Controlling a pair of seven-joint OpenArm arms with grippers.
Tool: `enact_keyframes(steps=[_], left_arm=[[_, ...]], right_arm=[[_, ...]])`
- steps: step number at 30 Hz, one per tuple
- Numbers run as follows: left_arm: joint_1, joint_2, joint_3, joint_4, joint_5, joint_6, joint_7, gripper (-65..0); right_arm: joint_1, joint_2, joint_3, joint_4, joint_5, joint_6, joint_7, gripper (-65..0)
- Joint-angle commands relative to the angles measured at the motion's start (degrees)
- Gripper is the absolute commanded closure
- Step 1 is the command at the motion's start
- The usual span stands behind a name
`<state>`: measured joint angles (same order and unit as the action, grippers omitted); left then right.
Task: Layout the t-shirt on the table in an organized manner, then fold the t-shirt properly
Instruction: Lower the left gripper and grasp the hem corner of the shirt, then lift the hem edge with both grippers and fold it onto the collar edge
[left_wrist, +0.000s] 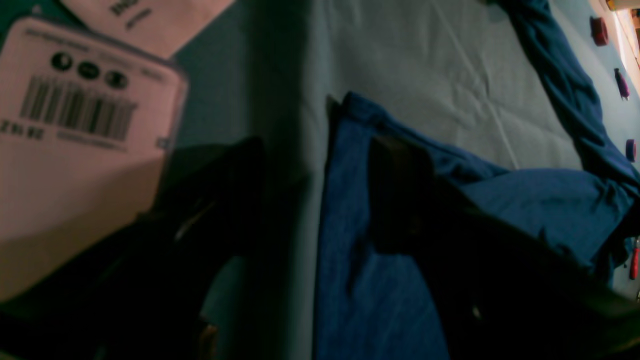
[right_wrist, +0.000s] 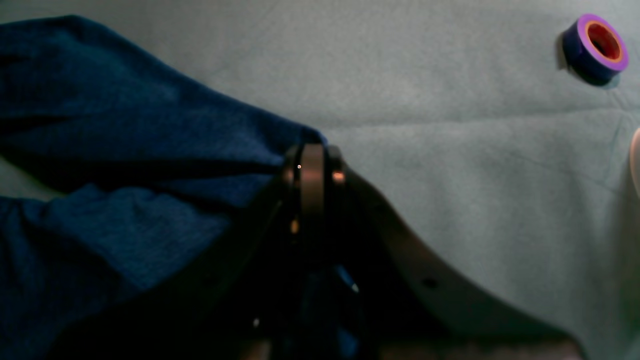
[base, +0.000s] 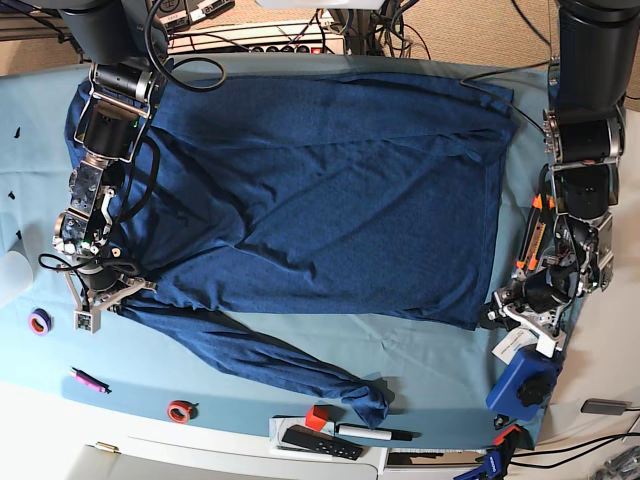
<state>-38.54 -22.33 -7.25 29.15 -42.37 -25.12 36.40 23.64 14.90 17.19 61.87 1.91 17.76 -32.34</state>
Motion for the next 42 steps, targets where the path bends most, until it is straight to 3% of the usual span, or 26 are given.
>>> enact_keyframes(steps=[1, 12, 14, 17, 18, 20, 23, 27, 34, 38, 42], left_arm=[[-1.4, 0.1, -0.1, 0.6, 0.8, -0.4, 0.0, -33.3], [-1.1, 4.3, -0.1, 0.6, 2.4, -0.4, -1.5, -32.9], [-1.1, 4.3, -0.1, 0.6, 3.1, -0.4, -3.2, -27.6], [-1.1, 4.0, -0.1, 0.6, 3.2, -0.4, -6.3, -3.6], [-1.2, 3.9, -0.1, 0.7, 3.2, -0.4, -7.2, 0.0], [-1.2, 3.7, -0.1, 1.1, 3.1, -2.1, -8.2, 0.0], [-1.2, 3.1, -0.1, 2.2, 1.0, -7.7, -7.8, 0.0], [-1.2, 1.8, -0.1, 3.8, -5.2, -14.9, -3.7, 0.0], [0.0, -1.8, -0.1, 4.3, -22.8, -14.9, 8.5, 0.0], [2.0, -4.1, -0.1, 6.2, -31.7, -14.9, 18.8, 0.0], [4.5, -5.9, -0.1, 9.4, -39.3, -14.9, 26.2, 0.0]], right_arm=[[1.7, 0.8, 0.1, 1.1, 0.4, -0.2, 1.5, 0.0], [1.7, 0.8, 0.1, 1.1, 0.4, -0.2, 1.2, 0.0], [1.7, 0.8, 0.1, 1.1, 0.4, -0.2, 1.2, 0.0], [1.7, 0.8, 0.1, 1.1, 0.4, -0.2, 1.2, 0.0], [1.7, 0.8, 0.1, 1.1, 0.4, -0.2, 1.2, 0.0], [1.7, 0.9, 0.1, 1.1, 0.4, -0.2, 1.2, 0.0], [1.8, 0.9, 0.1, 1.1, 0.4, -0.2, 2.6, 0.0], [1.8, 1.2, 0.1, 1.1, 0.7, -0.2, 4.5, 0.0], [1.7, 1.3, 0.2, 1.1, 3.5, 7.1, 1.8, 0.0], [0.9, 1.3, 0.2, 3.7, 5.8, 9.7, 0.2, 0.0], [-3.2, 1.3, 0.2, 12.9, 6.2, 9.9, -2.3, 0.0]])
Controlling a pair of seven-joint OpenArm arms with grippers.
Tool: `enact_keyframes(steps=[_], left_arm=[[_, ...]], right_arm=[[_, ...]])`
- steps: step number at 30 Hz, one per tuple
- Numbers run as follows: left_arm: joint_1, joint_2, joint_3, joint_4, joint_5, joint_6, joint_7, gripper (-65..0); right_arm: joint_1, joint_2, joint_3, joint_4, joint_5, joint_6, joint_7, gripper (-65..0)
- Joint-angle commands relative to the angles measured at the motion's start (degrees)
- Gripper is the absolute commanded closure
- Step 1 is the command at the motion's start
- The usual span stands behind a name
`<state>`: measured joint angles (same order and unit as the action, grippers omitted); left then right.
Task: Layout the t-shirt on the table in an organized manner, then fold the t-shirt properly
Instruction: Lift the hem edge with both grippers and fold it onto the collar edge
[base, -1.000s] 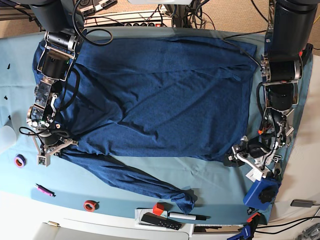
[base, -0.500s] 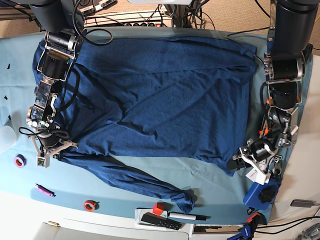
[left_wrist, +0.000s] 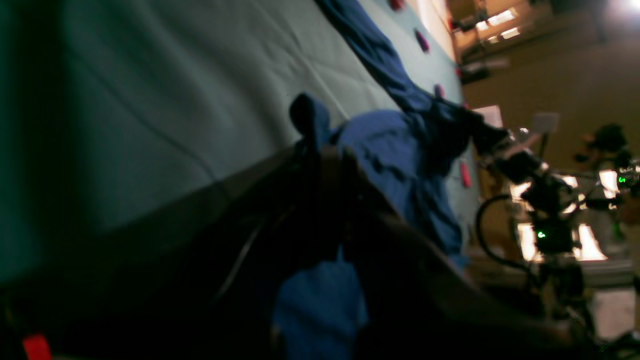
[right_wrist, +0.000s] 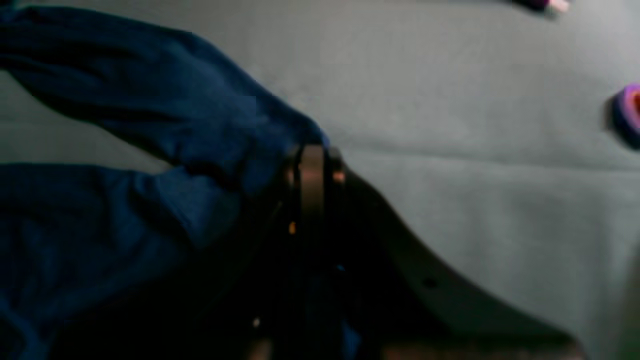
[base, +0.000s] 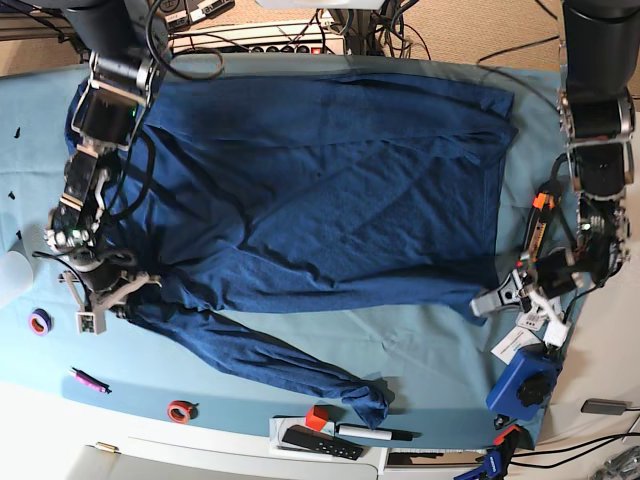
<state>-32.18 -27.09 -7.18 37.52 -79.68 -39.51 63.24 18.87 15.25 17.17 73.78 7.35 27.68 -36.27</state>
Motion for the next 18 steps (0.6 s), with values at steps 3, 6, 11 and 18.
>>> enact_keyframes(steps=[3, 6, 11, 18], left_arm=[[-0.2, -2.5, -0.2, 3.4, -5.3, -0.5, 3.1, 0.0], [1.4, -4.0, -0.2, 5.9, -5.3, -0.5, 8.1, 0.0], [3.8, -6.5, -0.2, 8.5, -5.3, -0.5, 12.2, 0.0], [8.5, -9.2, -0.2, 9.4, -5.3, -0.5, 13.2, 0.0]], right_arm=[[-2.8, 1.0, 0.2, 9.1, 0.8, 0.0, -0.7, 0.0], [-6.9, 1.0, 0.2, 15.1, 0.8, -0.1, -1.7, 0.0], [-11.6, 1.0, 0.5, 19.4, 0.8, -0.3, -4.5, 0.0], [-15.3, 1.0, 6.3, 19.7, 3.7, -0.4, -8.7, 0.0]])
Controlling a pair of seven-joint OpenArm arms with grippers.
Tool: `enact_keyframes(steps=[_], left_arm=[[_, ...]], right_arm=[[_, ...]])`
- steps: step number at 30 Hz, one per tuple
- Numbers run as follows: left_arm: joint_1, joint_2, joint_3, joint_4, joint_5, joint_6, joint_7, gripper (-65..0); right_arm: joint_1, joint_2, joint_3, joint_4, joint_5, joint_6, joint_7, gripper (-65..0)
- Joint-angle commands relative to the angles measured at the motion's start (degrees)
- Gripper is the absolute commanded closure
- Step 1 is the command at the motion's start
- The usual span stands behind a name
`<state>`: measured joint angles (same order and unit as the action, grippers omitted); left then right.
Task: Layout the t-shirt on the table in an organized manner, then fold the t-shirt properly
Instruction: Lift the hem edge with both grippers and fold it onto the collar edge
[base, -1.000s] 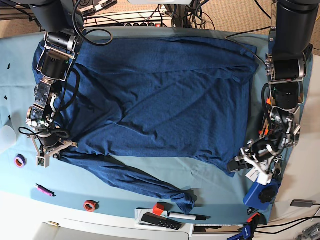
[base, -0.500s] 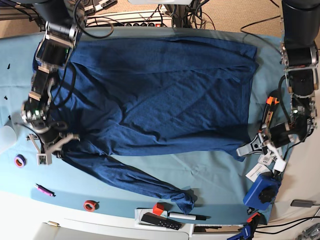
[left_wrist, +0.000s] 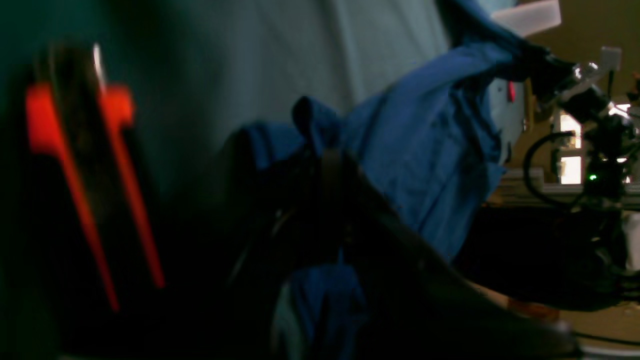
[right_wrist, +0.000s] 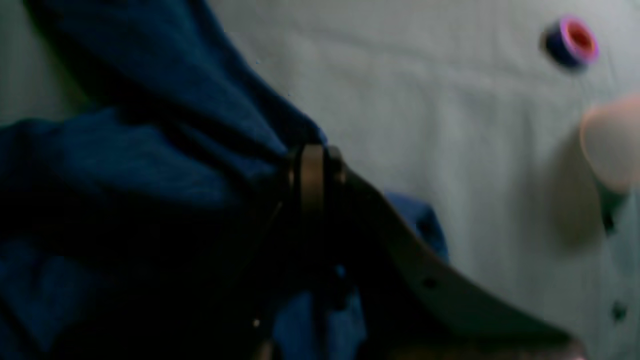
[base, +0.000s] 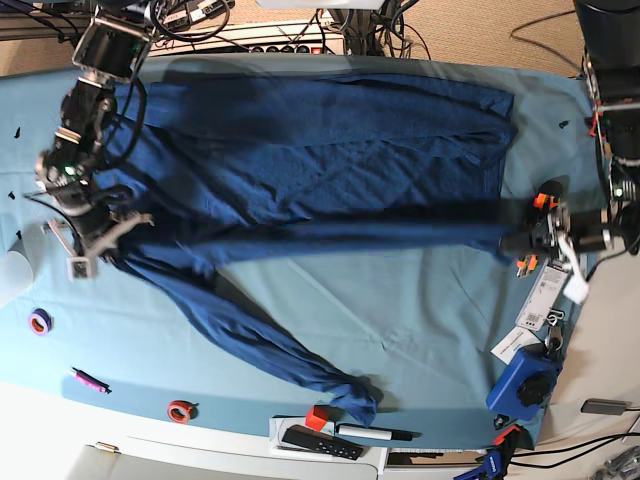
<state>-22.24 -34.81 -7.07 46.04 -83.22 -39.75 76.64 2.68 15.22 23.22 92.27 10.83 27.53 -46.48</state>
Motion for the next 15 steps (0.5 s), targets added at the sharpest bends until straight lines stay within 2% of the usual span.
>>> enact_keyframes(steps=[1, 9, 15], left_arm=[[-0.8, -1.7, -0.3, 1.0, -1.8, -0.3, 0.3, 0.0], [4.2, -2.2, -0.3, 3.1, -1.8, -0.3, 0.9, 0.0], [6.0, -2.2, -0.3, 3.7, -1.8, -0.3, 0.9, 0.0]], right_arm=[[0.4, 1.0, 1.7, 1.2, 1.8, -0.2, 0.9, 0.0], [-4.0, 1.0, 12.4, 1.2, 12.7, 2.9, -4.2, 0.0], [-7.5, 1.0, 16.0, 1.2, 17.6, 4.0, -6.1, 0.0]])
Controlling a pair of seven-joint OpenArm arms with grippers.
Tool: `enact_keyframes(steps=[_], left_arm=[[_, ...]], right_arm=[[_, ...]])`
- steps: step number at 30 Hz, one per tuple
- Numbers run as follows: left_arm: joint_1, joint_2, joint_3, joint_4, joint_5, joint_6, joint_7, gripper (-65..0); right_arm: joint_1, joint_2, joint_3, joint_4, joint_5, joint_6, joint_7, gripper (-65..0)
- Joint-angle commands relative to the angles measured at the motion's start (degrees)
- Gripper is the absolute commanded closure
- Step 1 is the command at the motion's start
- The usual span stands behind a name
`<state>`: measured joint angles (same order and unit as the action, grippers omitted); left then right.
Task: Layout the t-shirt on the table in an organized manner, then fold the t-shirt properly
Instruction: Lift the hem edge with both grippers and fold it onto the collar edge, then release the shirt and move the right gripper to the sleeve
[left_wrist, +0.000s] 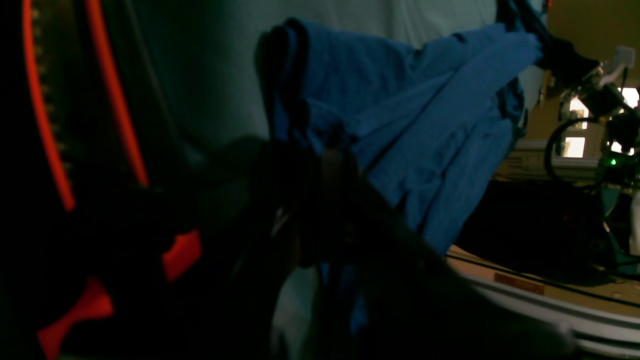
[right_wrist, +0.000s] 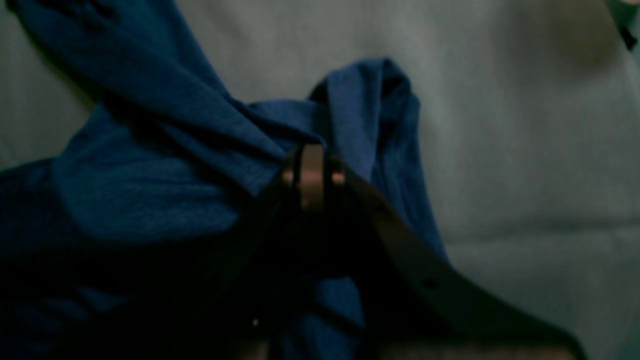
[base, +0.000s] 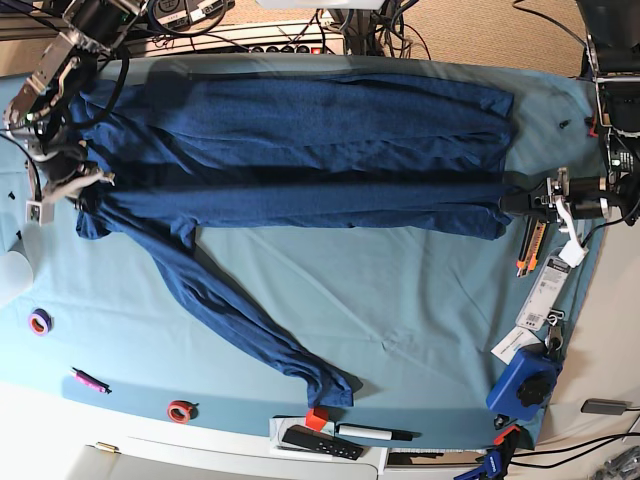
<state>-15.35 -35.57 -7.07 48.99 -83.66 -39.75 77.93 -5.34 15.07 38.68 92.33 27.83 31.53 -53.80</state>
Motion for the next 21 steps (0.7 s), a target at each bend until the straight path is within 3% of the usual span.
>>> enact_keyframes(steps=[1, 15, 17, 20, 21], left_arm=[[-0.7, -1.4, -0.3, 0.8, -1.3, -0.3, -0.4, 0.0], [-0.5, -0.9, -0.3, 0.8, -1.3, -0.3, -0.4, 0.0], [-0.5, -0.8, -0.3, 0.8, -1.3, -0.3, -0.4, -0.8], [-0.5, -0.6, -0.3, 0.8, -1.3, -0.3, -0.4, -27.8], [-0.5, -0.6, -0.3, 0.8, -1.3, -0.3, -0.4, -32.1]], right_arm=[[0.0, 1.1, 0.6, 1.1, 0.8, 0.0, 1.2, 0.0], [-2.6, 1.0, 0.7, 1.1, 1.7, 0.1, -0.6, 0.0], [-2.6, 1.0, 0.7, 1.0, 1.7, 1.7, -1.7, 0.0], [-2.6, 1.0, 0.7, 1.0, 1.7, 3.4, -1.7, -24.7], [-2.6, 1.0, 0.7, 1.0, 1.7, 3.3, -1.4, -28.8]])
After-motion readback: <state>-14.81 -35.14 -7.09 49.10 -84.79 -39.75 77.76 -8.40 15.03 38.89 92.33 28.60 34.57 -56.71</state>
